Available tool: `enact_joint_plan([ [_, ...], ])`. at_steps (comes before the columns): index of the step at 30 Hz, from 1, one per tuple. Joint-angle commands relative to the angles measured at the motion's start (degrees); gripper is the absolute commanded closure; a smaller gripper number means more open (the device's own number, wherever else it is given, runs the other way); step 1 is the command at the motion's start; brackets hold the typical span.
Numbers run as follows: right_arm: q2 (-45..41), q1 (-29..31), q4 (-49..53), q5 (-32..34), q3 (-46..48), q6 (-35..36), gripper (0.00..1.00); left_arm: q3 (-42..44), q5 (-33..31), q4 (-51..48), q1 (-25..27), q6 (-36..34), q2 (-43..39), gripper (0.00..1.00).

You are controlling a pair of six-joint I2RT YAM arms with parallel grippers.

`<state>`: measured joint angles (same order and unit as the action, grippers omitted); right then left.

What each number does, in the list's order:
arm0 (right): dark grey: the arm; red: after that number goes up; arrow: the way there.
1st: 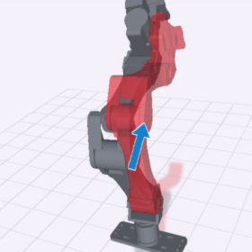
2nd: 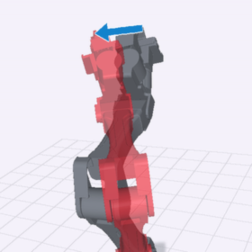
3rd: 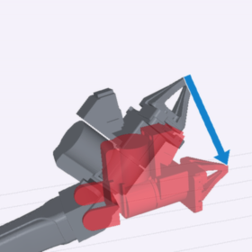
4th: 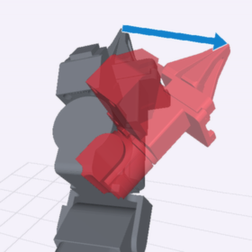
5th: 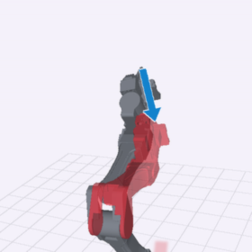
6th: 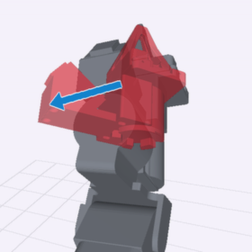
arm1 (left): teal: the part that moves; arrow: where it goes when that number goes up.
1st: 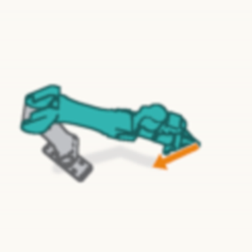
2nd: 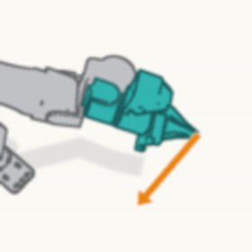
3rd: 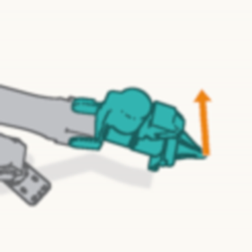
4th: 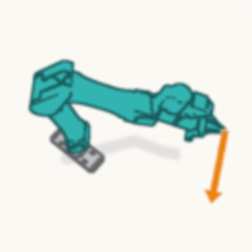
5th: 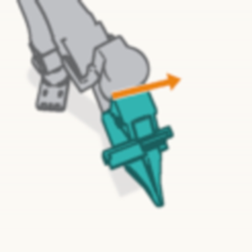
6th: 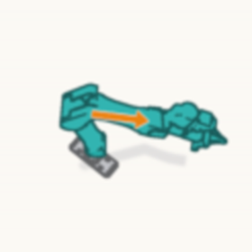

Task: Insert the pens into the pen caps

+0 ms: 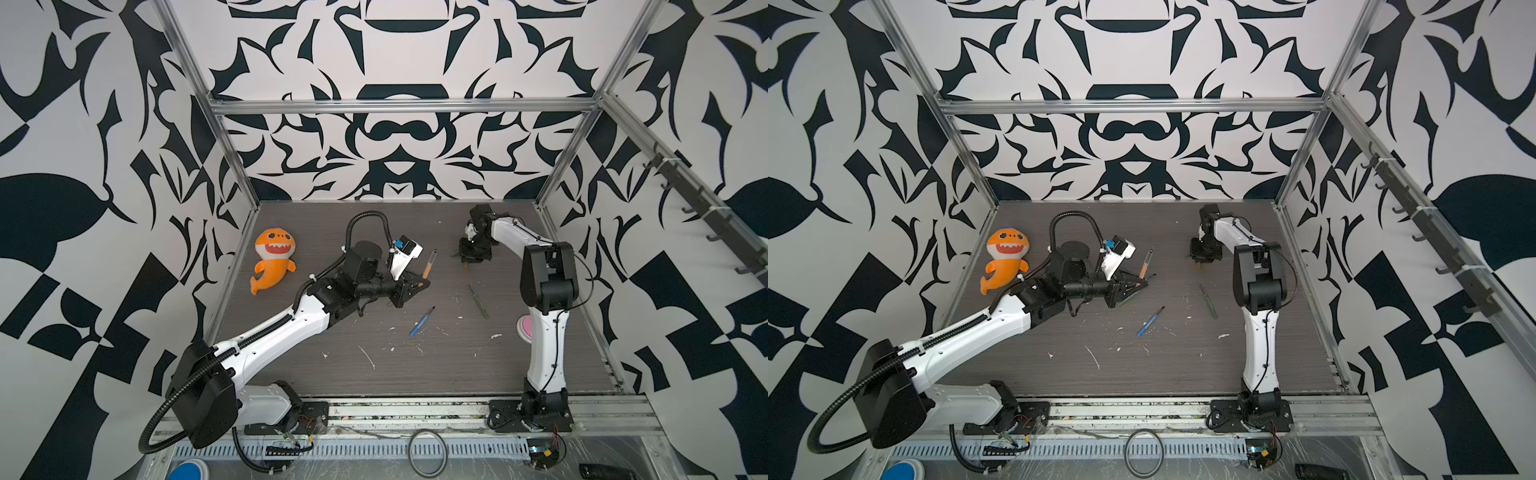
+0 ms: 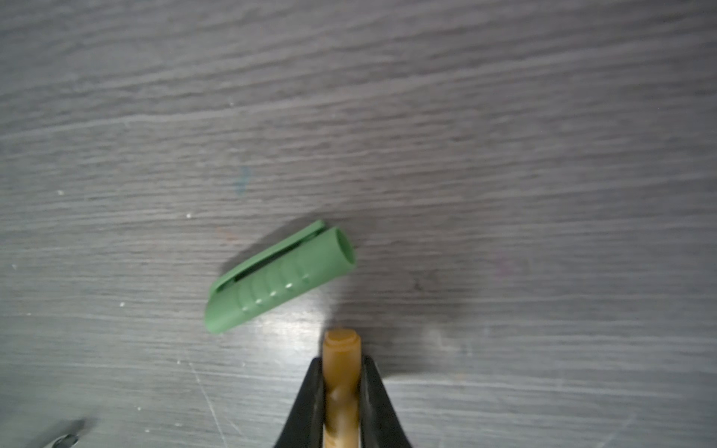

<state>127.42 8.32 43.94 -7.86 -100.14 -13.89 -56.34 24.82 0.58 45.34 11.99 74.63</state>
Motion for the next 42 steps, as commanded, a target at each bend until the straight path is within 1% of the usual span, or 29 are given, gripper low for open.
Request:
enact_joint_plan([
  [1, -4.64, 1.18, -0.54, 1.01, 1.07, -1.3, 0.84, -1.89, 0.02, -0.96, 0.19, -0.82, 0.16, 0.84],
  [5, -13.81, 1.4, -6.14, 0.29, 9.28, -3.63, 0.85, -1.25, -1.46, -0.46, 0.19, -1.22, -0.25, 0.84],
  [9, -28.07, 2.82, -19.19, -3.63, 24.43, -6.01, 0.85, 0.16, -3.71, 1.19, 0.43, -1.69, -1.16, 0.84],
  [13, -43.47, 7.47, -33.8, -5.21, 38.06, -7.13, 0.86, 1.88, -5.44, 3.46, 1.14, -2.79, -1.14, 0.84],
  [15, -49.89, 10.37, -40.32, -5.83, 42.92, -7.58, 0.86, 2.92, -5.5, 5.03, 1.24, -2.8, -2.1, 0.84],
  [17, -55.57, 13.31, -46.61, -5.73, 46.69, -8.76, 0.86, 3.92, -5.55, 6.59, 1.33, -2.87, -3.5, 0.84],
  [19, -60.61, 16.2, -53.72, -4.26, 49.83, -10.11, 0.86, 5.25, -5.87, 8.43, 1.33, -3.04, -4.59, 0.84],
  [21, -63.93, 18.61, -58.06, -1.83, 50.99, -10.81, 0.85, 6.87, -7.12, 10.79, 1.34, -3.18, -5.69, 0.84],
  [25, -67.48, 21.95, -63.25, -0.45, 50.05, -11.06, 0.86, 9.2, -9.71, 14.06, 1.34, -3.43, -7.23, 0.84],
  [30, -69.7, 24.05, -68.77, -0.25, 49.39, -12.64, 0.87, 9.14, -9.8, 13.95, 1.33, -3.79, -6.91, 0.84],
  [37, -70.02, 25.7, -70.63, -1.5, 48.38, -14.68, 0.87, 8.52, -8.69, 13.14, 1.37, -3.72, -6.76, 0.84],
  [42, -68.51, 26.42, -72.97, -2.67, 47.9, -16.42, 0.88, 8.1, -8.05, 12.69, 1.33, -3.64, -6.33, 0.84],
])
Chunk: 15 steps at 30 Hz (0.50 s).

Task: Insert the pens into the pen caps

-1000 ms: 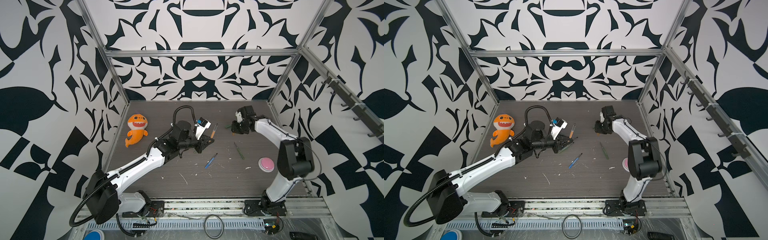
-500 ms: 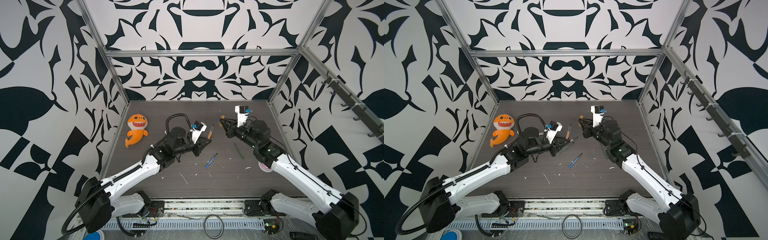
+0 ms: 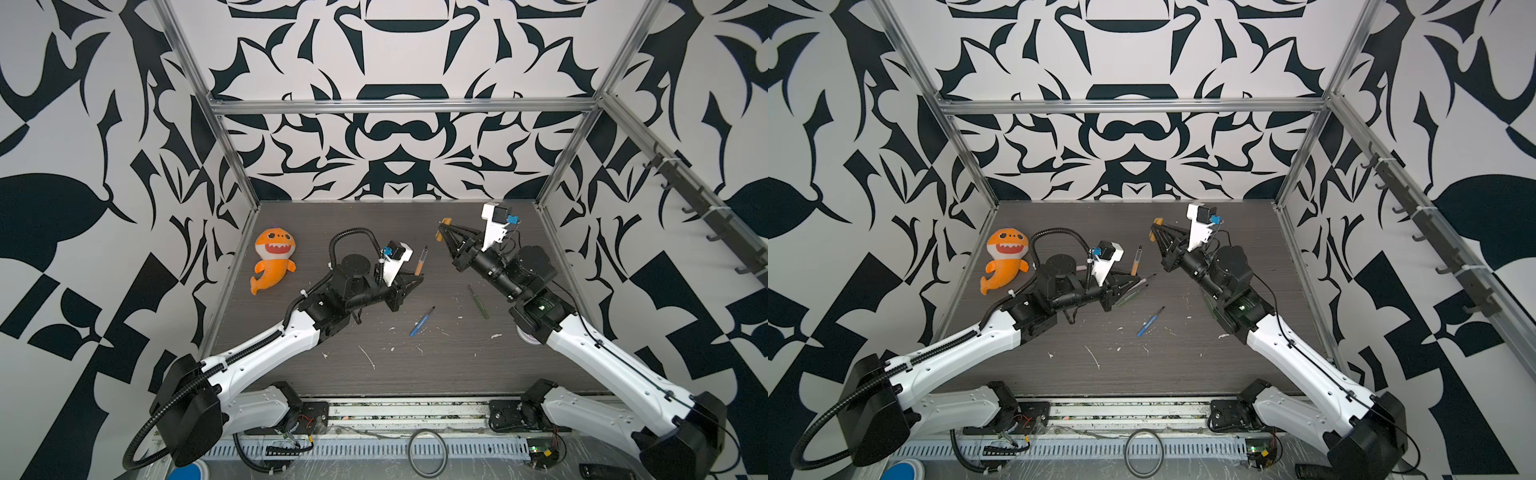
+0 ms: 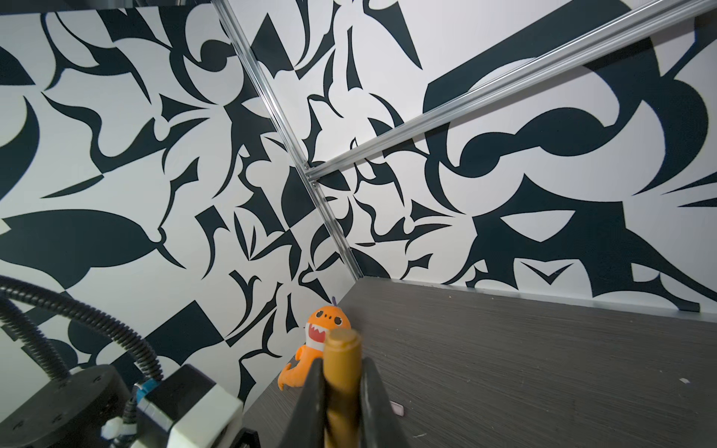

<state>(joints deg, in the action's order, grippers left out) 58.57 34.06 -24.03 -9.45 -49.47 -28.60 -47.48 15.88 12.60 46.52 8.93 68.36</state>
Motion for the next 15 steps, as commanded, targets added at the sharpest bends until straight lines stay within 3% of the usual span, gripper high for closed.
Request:
enact_joint_plan([
  [1, 0.57, 1.0, -5.23, -1.33, -2.97, -1.72, 0.88, -0.92, 0.95, 0.39, 0.15, -0.57, 0.09, 0.84],
  [15, 1.51, 2.76, -2.59, -1.67, -2.96, -1.54, 0.9, -1.26, 1.58, 0.05, 0.15, 0.08, 0.2, 0.84],
])
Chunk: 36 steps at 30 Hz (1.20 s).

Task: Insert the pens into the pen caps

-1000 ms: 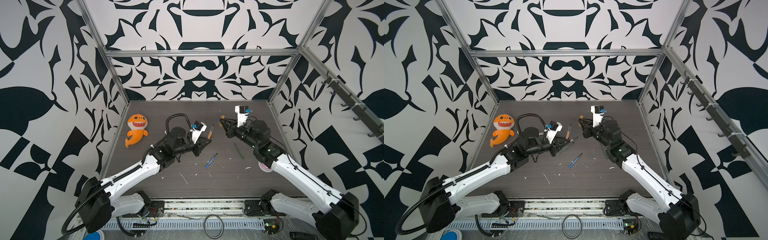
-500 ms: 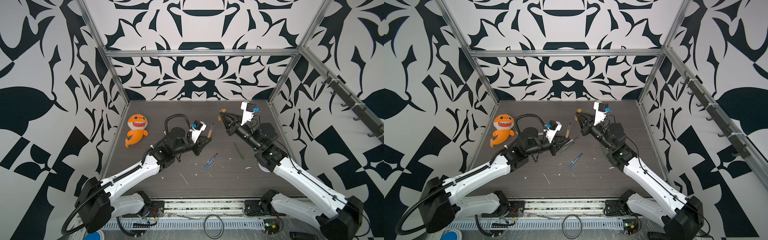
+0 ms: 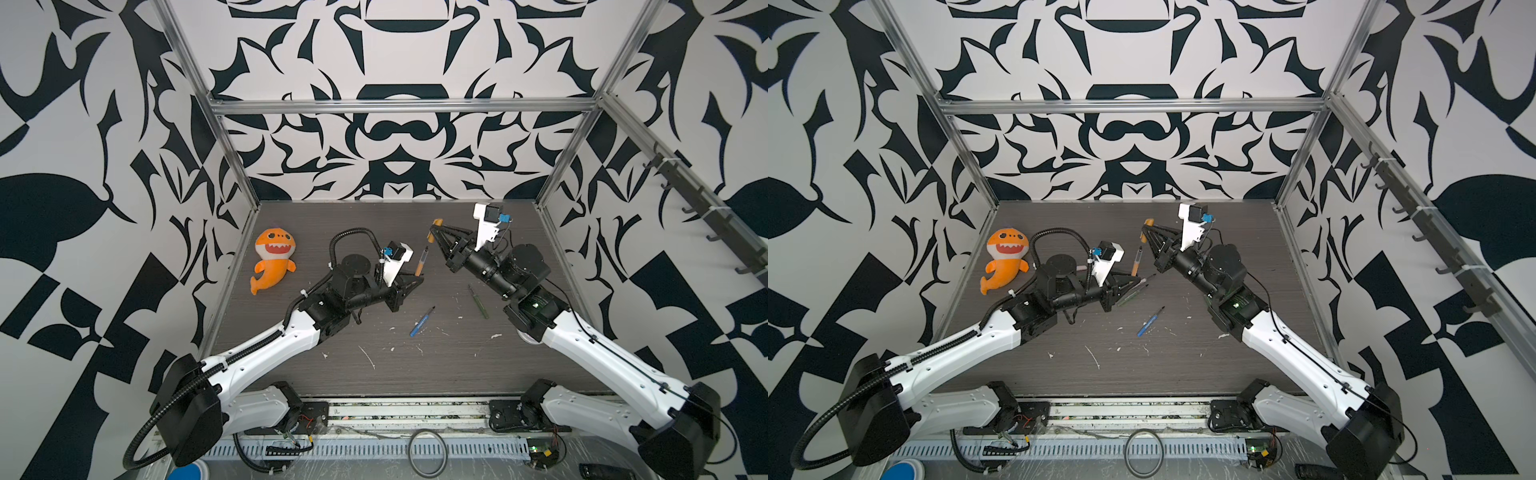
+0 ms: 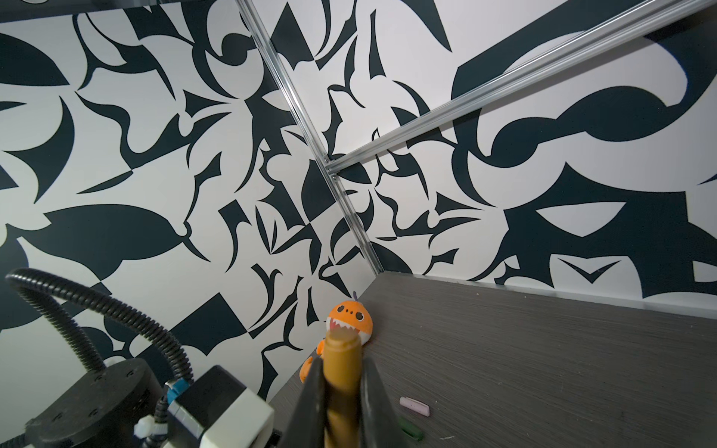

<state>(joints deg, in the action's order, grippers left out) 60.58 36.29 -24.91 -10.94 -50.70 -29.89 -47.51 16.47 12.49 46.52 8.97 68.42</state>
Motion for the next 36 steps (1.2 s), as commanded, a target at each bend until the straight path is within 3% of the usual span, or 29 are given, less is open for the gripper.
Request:
enact_joint_plan([
  [1, -0.55, 0.6, -1.49, 0.04, -1.39, -0.54, 0.9, -1.32, 1.17, 0.25, 0.15, 0.06, 0.19, 0.84],
  [25, -1.24, 0.97, 4.25, -1.49, 0.64, -1.15, 0.92, -1.46, 0.88, 0.16, 0.15, 0.79, 0.32, 0.84],
  [36, -1.6, 1.41, 1.8, -2.42, 4.22, -3.68, 0.91, -1.71, 0.23, -0.1, 0.17, 2.03, 0.42, 0.84],
])
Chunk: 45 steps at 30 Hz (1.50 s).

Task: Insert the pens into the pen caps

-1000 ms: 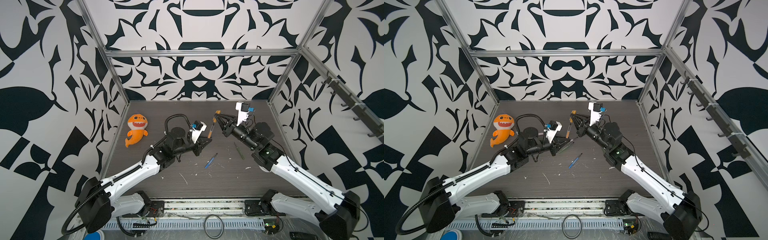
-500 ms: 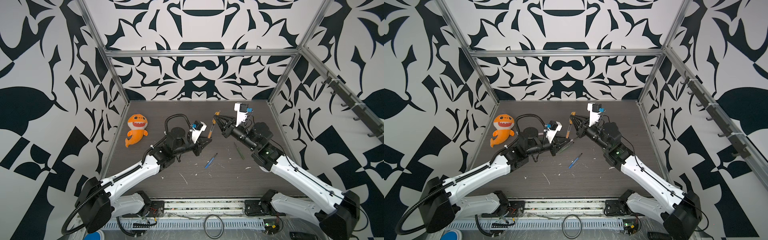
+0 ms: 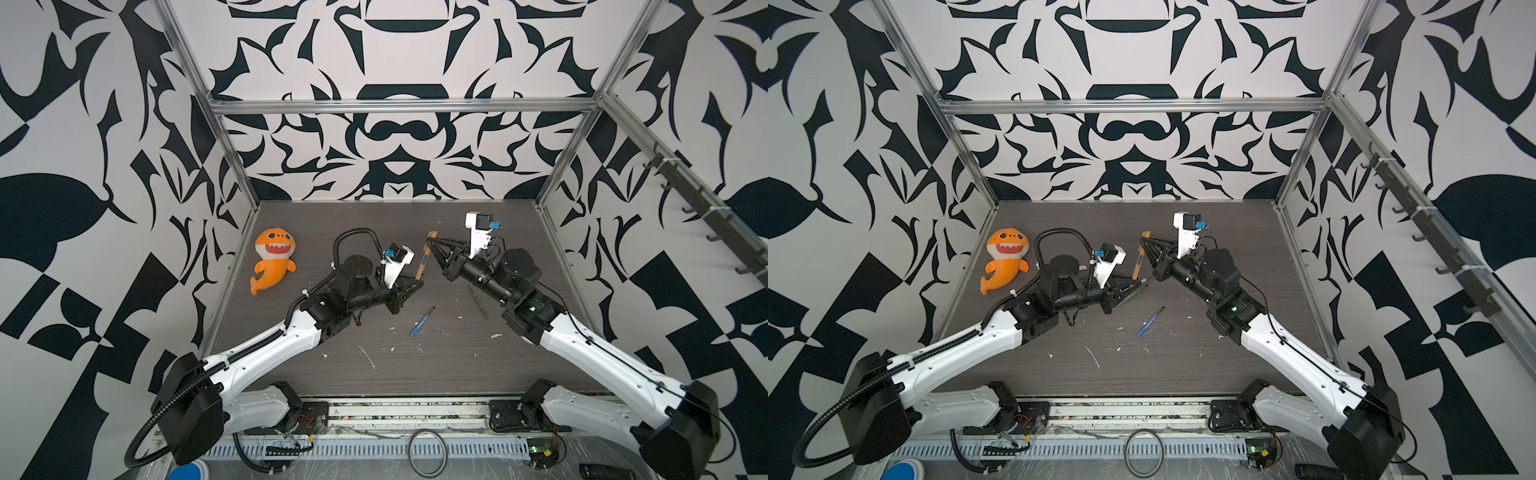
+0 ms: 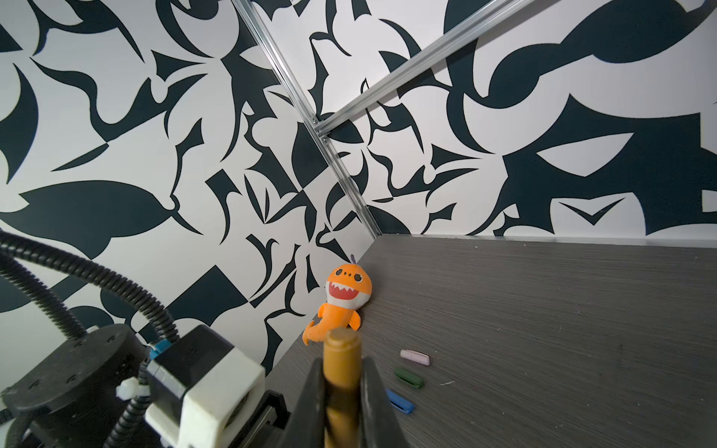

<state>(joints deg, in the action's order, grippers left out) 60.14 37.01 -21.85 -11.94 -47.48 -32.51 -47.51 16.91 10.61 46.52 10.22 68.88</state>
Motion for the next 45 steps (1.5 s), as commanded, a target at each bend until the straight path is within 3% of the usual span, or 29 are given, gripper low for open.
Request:
enact_joint_plan([
  [1, -1.16, 0.78, -1.95, -1.5, 1.5, -1.44, 0.9, -1.71, -0.24, 1.84, 0.15, 0.94, -0.05, 0.84],
  [17, -0.46, 1.71, -5.14, -2.25, 4.45, -3.7, 0.88, -0.76, -0.03, 4.02, 0.15, 2.21, -0.84, 0.84],
  [29, 0.35, 3.28, 0.56, -3.96, 4.42, -2.05, 0.82, -3.65, -2.96, 6.74, -0.29, 3.78, -0.37, 0.85],
  [35, -1.59, 3.33, 3.09, -3.25, 1.23, -0.63, 0.73, -8.25, -0.96, 3.83, -0.29, 1.3, 1.99, 0.85],
  [40, -3.99, 3.33, 8.95, -0.74, -3.3, 1.23, 0.58, -5.56, -2.02, 6.04, -0.38, -4.12, 2.06, 0.85],
  [45, -6.37, 3.35, 17.12, 1.42, -6.79, 3.86, 0.54, -2.84, -3.14, 7.44, -0.64, -5.13, 1.02, 0.85],
])
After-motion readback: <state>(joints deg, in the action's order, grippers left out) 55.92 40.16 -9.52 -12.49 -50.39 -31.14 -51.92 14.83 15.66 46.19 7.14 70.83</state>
